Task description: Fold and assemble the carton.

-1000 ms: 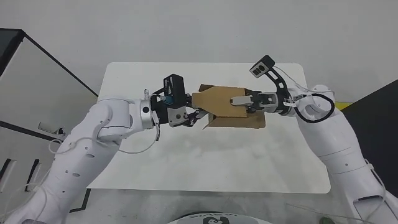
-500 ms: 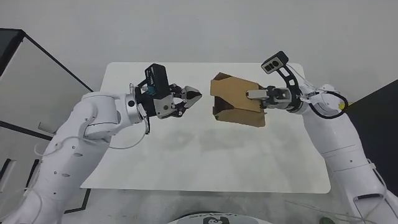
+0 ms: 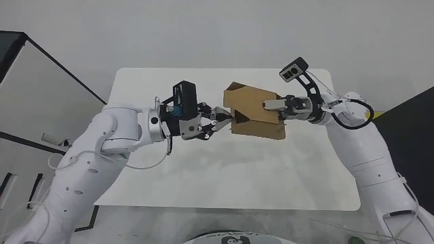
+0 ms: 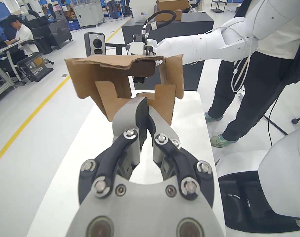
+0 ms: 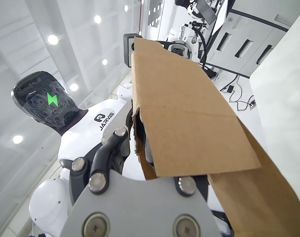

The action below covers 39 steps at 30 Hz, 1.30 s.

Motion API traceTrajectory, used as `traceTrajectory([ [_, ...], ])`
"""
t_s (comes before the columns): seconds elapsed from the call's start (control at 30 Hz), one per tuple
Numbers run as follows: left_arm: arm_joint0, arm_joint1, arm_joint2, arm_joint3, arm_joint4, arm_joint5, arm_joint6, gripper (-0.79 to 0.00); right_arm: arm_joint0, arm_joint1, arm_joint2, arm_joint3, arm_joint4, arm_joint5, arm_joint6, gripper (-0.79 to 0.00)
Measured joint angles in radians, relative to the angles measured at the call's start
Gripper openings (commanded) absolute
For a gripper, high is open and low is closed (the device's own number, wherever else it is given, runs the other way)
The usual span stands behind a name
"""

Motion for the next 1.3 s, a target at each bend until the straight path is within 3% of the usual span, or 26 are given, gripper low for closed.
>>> traceTrajectory([
  [0.67, -0.027, -0.009, 0.046, 0.009, -0.004, -0.01, -0.01, -0.785, 0.001, -0.012, -0.028, -0.018, -0.023, 0.019, -0.003, -0.785],
  [1.3, 0.032, 0.006, -0.069, 0.004, -0.003, 0.0, 0.027, -0.785, -0.012, -0.014, 0.016, 0.029, 0.035, 0.006, 0.031, -0.785],
])
